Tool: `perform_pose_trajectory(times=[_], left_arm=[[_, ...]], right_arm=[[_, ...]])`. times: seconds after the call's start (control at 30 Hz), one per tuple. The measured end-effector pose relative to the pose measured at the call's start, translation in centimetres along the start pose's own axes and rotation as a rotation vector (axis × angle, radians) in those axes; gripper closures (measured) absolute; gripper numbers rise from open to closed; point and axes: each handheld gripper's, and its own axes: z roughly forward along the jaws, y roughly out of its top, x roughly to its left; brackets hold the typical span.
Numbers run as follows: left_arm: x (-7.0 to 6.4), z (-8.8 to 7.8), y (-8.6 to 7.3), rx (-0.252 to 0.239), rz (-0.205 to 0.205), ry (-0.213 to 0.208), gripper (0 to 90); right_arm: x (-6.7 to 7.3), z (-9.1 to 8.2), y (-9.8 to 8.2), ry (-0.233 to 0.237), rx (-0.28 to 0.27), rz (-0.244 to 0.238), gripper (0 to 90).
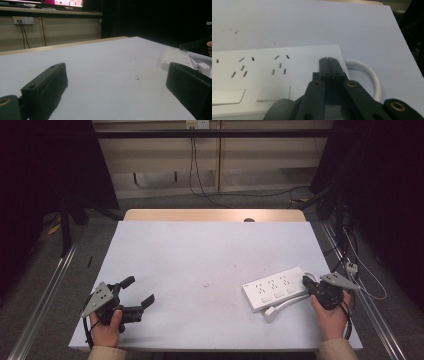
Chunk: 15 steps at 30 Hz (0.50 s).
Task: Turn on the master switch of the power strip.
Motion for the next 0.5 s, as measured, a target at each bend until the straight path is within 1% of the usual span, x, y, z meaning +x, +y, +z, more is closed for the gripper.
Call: perform_pose_trajectory(times=[0.2,0.3,0.33,0.37,0.4,0.5], left_arm=[[0.04,-0.02,-0.01,-0.001,-0.001,-0.001,3.5],[0.03,-0.01,-0.02,0.0,-0.002,-0.001,3.5],[0.04,-0.01,-0.02,0.0,-0.002,-0.001,3.5],[0.04,-0.01,-0.02,0.0,-0.002,0.0,3.5],[0.04,0.0,-0.02,0.0,-0.001,0.0,3.5],[0.04,0.01,-0.02,0.0,-0.002,0.0,3.5]], right_arm=[[0.0,-0.05,-0.05,0.006,-0.007,-0.003,90.0],[-0.05,-0.12,-0.03,0.018,-0.018,0.02,90.0],[-0.04,-0.14,-0.02,0.016,-0.018,0.02,90.0],[-0.02,-0.14,-0.01,0.013,-0.017,0.017,89.1],[-0.01,-0.13,-0.01,0.012,-0.02,0.019,86.4],[0.03,-0.13,0.07,0.01,-0.022,0.02,85.5]])
